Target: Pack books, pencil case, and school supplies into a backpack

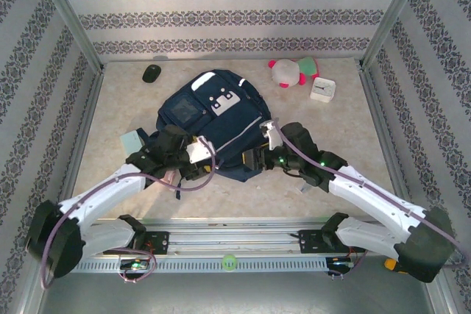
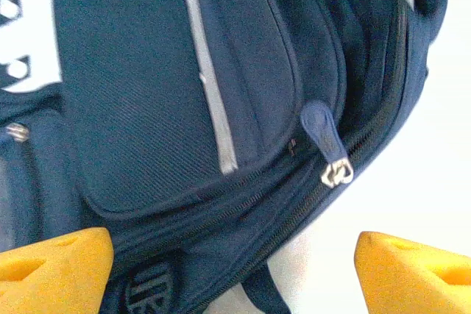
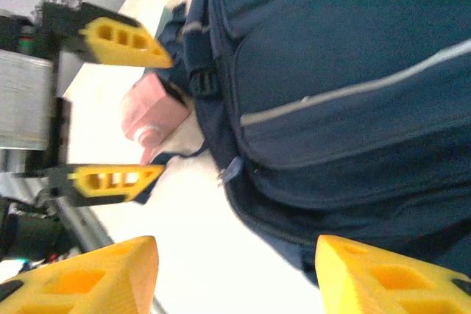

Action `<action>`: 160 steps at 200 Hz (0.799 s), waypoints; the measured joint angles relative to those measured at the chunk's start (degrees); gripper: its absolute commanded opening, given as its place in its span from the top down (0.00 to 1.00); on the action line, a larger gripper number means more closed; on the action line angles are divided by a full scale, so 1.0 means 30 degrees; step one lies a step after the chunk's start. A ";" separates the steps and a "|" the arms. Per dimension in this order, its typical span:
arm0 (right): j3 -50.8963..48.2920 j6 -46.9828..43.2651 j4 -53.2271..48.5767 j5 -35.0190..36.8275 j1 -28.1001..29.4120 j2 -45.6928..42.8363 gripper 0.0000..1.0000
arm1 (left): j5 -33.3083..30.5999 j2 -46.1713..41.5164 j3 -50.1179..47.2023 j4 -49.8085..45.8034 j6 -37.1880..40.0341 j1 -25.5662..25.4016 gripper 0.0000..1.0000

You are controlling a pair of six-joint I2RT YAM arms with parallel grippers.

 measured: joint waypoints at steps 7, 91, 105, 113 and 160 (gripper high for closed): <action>0.0007 0.0488 0.0044 -0.0379 0.0080 0.0437 0.42 | 0.0000 0.0561 0.0066 -0.0211 0.0597 0.0000 0.16; 0.1341 0.3351 0.0641 -0.3490 -0.0962 0.5544 0.42 | 0.0743 0.4044 -0.0248 0.2127 0.4517 0.0036 0.68; 0.1719 0.3344 0.0670 -0.4124 -0.1202 0.6237 0.42 | 0.1268 0.4277 -0.0561 0.2659 0.4947 0.0036 0.86; 0.1989 0.3315 0.0670 -0.4546 -0.1297 0.6674 0.42 | 0.1610 0.4328 -0.0801 0.3002 0.5173 0.0036 0.92; 0.3745 0.2652 -0.0248 -0.6003 -0.1435 0.8969 0.43 | 0.3111 0.4597 -0.1268 0.4393 0.5275 0.0051 0.96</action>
